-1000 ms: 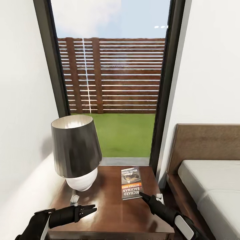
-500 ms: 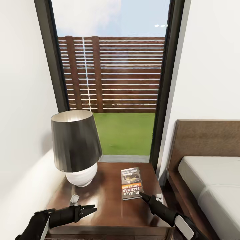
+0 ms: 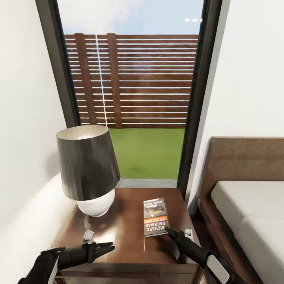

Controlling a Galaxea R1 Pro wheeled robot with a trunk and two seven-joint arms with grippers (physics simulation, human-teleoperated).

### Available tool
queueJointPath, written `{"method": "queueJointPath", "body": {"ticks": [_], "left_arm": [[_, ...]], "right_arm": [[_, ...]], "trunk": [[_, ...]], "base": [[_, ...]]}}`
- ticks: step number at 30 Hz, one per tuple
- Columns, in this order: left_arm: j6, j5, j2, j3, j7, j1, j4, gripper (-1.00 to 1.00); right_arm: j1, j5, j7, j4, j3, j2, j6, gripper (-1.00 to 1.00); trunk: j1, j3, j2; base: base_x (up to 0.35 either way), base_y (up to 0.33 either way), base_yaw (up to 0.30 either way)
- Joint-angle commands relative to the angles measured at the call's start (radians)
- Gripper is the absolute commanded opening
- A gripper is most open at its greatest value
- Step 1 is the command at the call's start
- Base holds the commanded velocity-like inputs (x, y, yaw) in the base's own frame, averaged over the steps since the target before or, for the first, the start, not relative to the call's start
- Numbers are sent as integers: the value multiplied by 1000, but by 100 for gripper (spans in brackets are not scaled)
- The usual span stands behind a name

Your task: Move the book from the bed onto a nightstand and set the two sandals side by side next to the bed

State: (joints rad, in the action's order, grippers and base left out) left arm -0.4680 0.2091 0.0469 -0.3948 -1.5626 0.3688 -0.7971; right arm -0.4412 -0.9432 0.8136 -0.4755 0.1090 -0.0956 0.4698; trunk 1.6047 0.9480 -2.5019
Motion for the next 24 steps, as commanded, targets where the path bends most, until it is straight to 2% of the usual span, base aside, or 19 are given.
{"method": "queueJointPath", "body": {"ticks": [1,15,20,24], "left_arm": [[-11,10,-1,-4,-8,1,-1,100],[-11,10,-1,-4,-8,1,-1,100],[-11,10,-1,-4,-8,1,-1,100],[-11,10,-1,-4,-8,1,-1,100]], "right_arm": [[-1,-11,-1,0,5,-1,7,-100],[-1,-11,-1,0,5,-1,7,-100],[-1,-11,-1,0,5,-1,7,-100],[-1,-11,-1,0,5,-1,7,-100]], "trunk": [[0,1,0],[0,1,0],[2,20,-2],[2,20,-2]], "base": [[0,0,0],[0,0,0],[0,0,0],[0,0,0]]}}
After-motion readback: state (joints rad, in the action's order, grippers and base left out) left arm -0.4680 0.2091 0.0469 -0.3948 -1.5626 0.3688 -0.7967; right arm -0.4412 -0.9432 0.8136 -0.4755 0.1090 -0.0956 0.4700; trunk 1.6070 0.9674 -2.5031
